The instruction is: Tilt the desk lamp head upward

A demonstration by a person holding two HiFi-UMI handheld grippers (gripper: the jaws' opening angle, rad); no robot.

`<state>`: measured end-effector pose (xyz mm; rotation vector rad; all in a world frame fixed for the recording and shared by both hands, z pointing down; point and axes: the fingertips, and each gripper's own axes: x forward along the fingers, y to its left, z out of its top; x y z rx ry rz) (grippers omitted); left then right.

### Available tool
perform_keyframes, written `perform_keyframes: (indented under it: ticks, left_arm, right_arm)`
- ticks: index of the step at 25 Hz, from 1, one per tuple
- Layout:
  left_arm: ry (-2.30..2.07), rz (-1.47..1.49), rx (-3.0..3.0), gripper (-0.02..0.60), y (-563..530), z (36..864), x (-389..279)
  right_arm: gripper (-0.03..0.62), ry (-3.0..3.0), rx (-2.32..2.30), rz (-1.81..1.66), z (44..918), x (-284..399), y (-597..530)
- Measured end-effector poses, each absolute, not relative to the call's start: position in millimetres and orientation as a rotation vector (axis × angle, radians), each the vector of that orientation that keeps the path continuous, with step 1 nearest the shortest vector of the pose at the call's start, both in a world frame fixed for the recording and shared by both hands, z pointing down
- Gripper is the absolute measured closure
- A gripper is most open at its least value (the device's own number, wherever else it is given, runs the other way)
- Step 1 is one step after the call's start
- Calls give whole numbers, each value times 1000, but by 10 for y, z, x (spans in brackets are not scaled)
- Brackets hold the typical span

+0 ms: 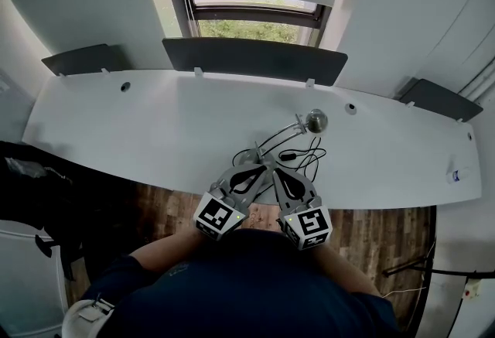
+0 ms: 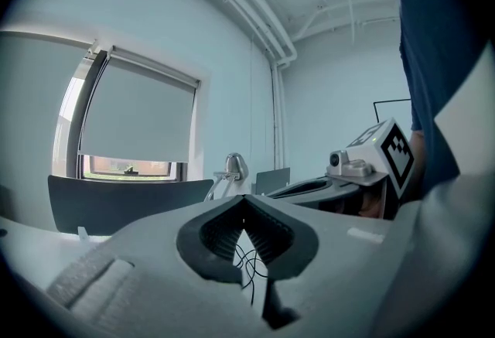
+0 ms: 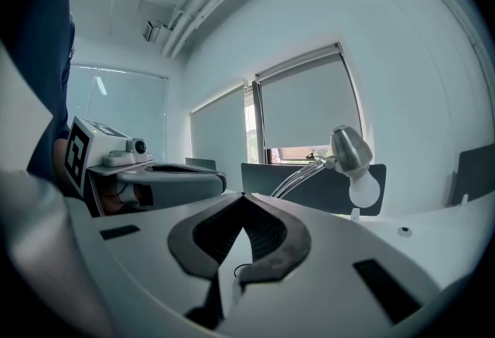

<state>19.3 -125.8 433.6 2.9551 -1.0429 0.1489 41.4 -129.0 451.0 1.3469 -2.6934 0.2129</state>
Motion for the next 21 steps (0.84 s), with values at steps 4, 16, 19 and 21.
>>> perform_keyframes:
  ticks: [4,16,19,21]
  left_arm:
    - [-1049,110,2942,574,-1258,4318,187]
    - [-1050,104,2945,574,-1266,4291,189]
    - [-1045,123,2947,575,-1262,4317,179]
    - [-1040,140,2949,574,-1261,4341,174]
  right_arm:
    - [585,-2696,1356,185,4485,422,-1291]
    - [585,-2674,1352,191,4487,440,-1316]
    - [585,-2678,1342,187,4499,413,-1310]
    - [585,-2680,1337,183,4502,403,-1311]
